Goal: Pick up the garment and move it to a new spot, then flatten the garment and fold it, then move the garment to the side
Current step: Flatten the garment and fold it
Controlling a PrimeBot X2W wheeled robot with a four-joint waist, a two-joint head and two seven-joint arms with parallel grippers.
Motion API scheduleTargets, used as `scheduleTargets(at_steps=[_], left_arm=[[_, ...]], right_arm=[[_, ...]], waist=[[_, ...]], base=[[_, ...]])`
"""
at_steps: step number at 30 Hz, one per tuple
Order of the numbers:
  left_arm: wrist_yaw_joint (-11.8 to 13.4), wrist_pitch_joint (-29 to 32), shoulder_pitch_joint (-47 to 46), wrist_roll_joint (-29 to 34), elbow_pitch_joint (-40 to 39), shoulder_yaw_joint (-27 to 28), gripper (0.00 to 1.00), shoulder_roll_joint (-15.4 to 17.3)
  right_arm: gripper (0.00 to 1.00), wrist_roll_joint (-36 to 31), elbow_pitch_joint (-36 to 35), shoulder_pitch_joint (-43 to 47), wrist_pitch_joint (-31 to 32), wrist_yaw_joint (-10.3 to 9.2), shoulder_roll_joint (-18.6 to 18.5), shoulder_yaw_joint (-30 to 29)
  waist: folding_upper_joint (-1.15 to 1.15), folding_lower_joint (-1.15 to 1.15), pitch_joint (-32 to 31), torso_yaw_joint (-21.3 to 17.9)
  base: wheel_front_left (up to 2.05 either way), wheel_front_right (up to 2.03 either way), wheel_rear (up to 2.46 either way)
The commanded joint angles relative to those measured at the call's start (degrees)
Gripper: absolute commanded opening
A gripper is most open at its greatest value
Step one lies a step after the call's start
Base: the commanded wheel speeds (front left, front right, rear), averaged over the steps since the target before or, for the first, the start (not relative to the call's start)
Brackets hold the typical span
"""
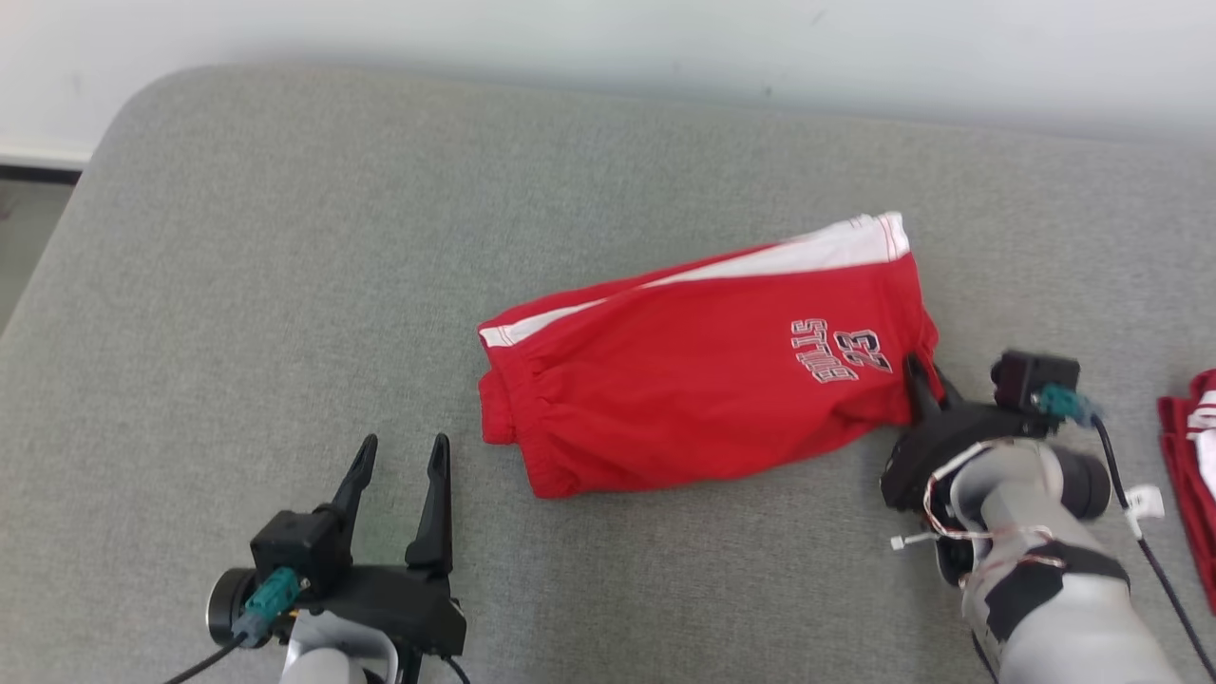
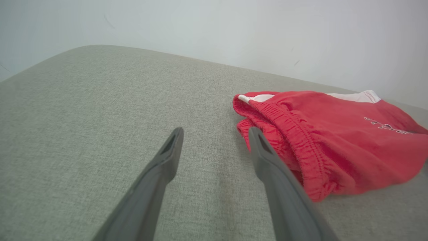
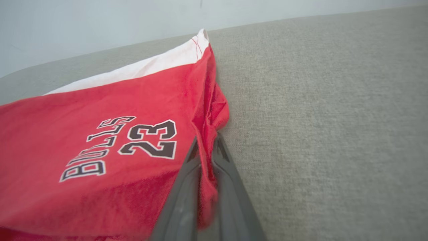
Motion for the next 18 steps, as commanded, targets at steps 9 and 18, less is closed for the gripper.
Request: scheduleTargets(at_steps=[9,18], left_arm=[[-0.5,-0.18,4.64,1.83,0.97,1.04,1.0,0.0],[-0.9,-0.18,9.06,3.55,0.93,2.28,1.0,-0.01]], right_arm=[[0.0,3.71,-3.61,8.66,-1.15,-0.19,1.43,-2.76],[0.0,3.09,-10.06,17.76,-1.18,-0.19,3.01,-3.01]], waist=[[0.0,0.0,-5.83,-4.79],[0.0,0.0,-9.66,-9.53]], base=[[0.0,0.0,0.0],[0.0,0.0,0.0]])
